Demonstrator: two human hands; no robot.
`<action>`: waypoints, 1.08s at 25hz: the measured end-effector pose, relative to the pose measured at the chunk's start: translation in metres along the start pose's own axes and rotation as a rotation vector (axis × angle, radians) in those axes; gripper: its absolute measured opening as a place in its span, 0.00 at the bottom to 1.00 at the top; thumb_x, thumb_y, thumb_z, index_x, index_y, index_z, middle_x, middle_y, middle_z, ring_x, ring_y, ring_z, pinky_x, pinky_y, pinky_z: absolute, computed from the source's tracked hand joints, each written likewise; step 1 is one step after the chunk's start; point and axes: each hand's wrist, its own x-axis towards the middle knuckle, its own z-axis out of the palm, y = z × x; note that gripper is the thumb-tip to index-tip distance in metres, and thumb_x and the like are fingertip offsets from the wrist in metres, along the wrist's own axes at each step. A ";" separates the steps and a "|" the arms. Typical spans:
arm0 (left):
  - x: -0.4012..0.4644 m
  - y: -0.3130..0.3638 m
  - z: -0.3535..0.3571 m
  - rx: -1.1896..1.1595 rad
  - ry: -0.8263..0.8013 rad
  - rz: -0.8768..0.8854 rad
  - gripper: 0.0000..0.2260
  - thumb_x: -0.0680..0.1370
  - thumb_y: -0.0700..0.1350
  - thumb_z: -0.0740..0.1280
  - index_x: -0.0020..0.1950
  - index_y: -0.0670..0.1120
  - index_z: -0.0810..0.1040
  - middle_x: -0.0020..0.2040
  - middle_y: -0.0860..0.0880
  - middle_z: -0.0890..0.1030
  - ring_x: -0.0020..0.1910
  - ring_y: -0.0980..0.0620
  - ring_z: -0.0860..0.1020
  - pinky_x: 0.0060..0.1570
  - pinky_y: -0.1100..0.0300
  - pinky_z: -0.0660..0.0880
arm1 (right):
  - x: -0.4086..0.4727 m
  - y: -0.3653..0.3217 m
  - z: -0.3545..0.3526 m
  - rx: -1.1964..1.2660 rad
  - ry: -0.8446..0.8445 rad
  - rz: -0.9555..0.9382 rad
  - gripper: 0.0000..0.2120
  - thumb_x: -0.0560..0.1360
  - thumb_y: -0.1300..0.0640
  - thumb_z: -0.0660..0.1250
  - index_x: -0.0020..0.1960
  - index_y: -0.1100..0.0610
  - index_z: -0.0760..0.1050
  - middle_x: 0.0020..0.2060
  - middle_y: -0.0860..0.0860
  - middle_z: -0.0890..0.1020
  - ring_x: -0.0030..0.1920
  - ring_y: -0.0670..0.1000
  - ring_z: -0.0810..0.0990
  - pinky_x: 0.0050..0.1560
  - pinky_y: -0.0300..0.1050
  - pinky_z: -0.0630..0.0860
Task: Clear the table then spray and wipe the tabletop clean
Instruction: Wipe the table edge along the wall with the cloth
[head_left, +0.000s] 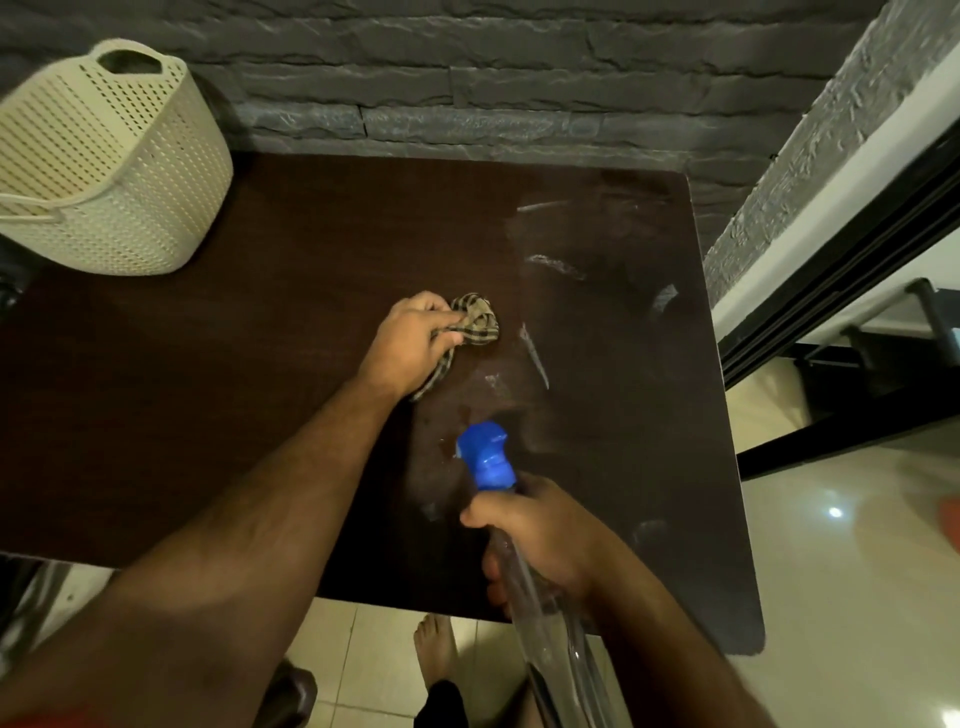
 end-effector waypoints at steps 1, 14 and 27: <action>-0.009 0.005 0.001 -0.008 -0.013 0.003 0.12 0.75 0.42 0.70 0.59 0.44 0.81 0.53 0.47 0.78 0.54 0.46 0.74 0.56 0.55 0.71 | 0.001 0.001 0.001 0.019 0.010 0.003 0.11 0.71 0.58 0.68 0.51 0.59 0.74 0.29 0.55 0.72 0.24 0.50 0.72 0.25 0.40 0.71; -0.024 -0.005 0.002 0.034 0.025 0.019 0.11 0.75 0.43 0.70 0.56 0.44 0.82 0.53 0.45 0.78 0.50 0.43 0.75 0.52 0.53 0.71 | 0.027 0.003 0.006 0.025 0.062 -0.072 0.11 0.69 0.55 0.68 0.49 0.56 0.72 0.28 0.53 0.77 0.26 0.51 0.76 0.27 0.42 0.75; -0.078 0.002 0.010 0.047 -0.137 0.276 0.12 0.76 0.48 0.64 0.58 0.49 0.80 0.56 0.50 0.75 0.52 0.50 0.71 0.51 0.61 0.66 | -0.004 0.022 0.037 0.072 0.227 -0.158 0.10 0.73 0.61 0.65 0.52 0.62 0.70 0.30 0.59 0.75 0.25 0.55 0.75 0.25 0.44 0.75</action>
